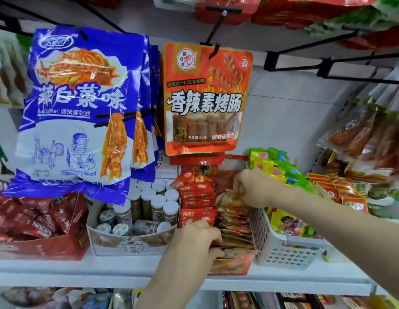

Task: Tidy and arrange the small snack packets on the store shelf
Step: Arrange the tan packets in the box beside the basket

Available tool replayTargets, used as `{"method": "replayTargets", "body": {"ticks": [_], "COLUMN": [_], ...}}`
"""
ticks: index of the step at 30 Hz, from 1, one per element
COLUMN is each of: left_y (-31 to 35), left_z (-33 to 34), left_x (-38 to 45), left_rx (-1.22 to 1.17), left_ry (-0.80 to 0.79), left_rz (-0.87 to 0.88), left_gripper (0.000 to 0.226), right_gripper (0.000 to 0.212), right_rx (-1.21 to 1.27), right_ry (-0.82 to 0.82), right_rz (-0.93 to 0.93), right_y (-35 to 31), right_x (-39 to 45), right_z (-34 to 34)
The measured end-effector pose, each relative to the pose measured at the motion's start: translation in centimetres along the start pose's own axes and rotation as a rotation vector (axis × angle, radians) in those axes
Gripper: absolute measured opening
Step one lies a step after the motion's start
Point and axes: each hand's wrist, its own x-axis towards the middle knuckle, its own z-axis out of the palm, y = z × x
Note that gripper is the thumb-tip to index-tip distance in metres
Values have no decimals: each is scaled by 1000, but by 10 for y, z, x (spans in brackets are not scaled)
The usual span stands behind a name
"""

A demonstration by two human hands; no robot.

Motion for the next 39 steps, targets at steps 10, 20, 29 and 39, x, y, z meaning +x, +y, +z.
{"method": "replayTargets", "body": {"ticks": [10,20,29,39], "left_y": [-4,-18,-18,-20], "left_z": [17,15,16,19], "left_x": [6,4,7,7], "left_rx": [-14,-223,-219,-207], "left_ry": [-1,-31,-8,3], "left_rz": [1,6,9,15], "left_gripper": [20,29,24,22], "right_gripper": [29,13,16,18], "right_rx": [204,268,517,522], "right_ry": [232,461,171,364], "right_rz": [-106,-157,-5,-144], "right_y": [-18,-26,-18,-26], "right_x": [35,48,53,49], "right_z": [-15,22,27,17]}}
